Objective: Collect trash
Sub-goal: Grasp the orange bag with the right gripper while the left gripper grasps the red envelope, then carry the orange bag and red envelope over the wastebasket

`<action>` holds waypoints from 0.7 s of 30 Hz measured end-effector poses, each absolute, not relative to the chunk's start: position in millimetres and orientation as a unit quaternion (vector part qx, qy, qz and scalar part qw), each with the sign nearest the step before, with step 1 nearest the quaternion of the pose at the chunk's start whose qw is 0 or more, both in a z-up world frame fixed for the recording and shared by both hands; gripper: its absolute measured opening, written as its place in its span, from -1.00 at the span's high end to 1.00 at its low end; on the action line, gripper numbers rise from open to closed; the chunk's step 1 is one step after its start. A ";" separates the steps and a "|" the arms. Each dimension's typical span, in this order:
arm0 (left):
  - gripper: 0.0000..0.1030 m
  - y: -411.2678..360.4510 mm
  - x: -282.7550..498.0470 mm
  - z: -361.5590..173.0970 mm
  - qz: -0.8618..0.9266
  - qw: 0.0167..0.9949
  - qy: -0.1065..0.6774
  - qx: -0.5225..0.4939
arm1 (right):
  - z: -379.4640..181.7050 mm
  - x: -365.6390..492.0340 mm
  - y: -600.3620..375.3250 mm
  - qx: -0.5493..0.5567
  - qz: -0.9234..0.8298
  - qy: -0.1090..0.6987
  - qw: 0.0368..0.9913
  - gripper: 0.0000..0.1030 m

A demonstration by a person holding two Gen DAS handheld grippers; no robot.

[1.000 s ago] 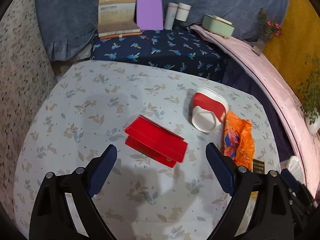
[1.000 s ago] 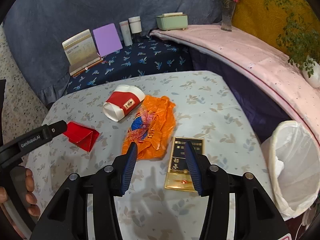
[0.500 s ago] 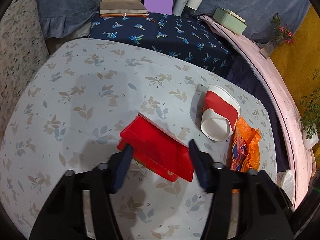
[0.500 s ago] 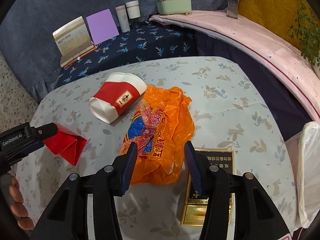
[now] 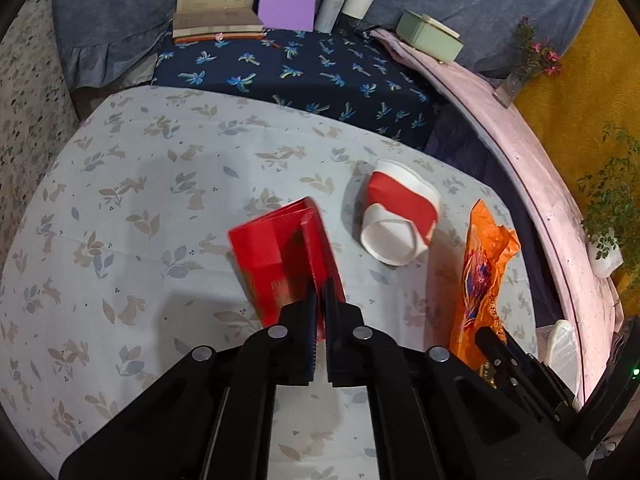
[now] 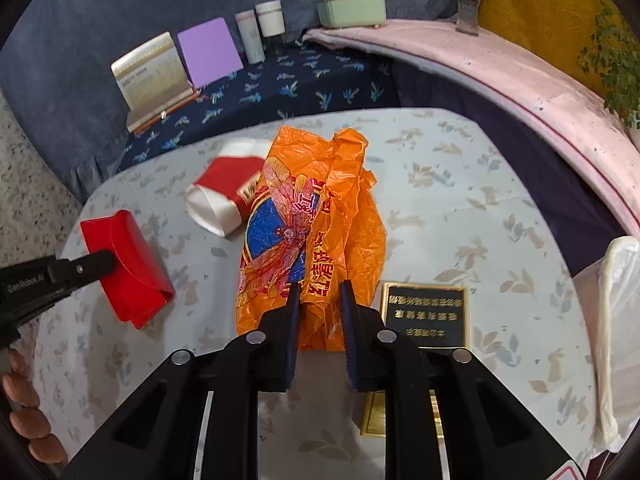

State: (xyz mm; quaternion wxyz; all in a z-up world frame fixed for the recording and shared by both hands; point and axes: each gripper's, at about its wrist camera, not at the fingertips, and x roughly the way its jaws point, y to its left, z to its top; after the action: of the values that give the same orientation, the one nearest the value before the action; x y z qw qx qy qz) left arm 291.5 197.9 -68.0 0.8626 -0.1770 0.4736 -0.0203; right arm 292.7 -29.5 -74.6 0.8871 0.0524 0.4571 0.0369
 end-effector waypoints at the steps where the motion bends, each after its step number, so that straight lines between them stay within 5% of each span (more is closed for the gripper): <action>1: 0.97 196.3 290.1 -64.6 -0.023 0.864 0.472 -0.177 | -69.7 290.9 -31.5 0.055 0.036 0.452 0.890 0.65; 21: 0.98 118.2 236.8 18.3 -0.098 0.892 0.419 -0.139 | 32.6 225.5 -98.4 0.084 0.006 0.365 0.927 0.65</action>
State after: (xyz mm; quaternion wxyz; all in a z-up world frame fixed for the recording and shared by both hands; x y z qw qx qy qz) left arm 236.8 118.2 18.3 0.8918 -0.1394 0.4192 -0.0976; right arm 225.5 -98.4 32.6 0.9270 0.0845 0.3654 0.0064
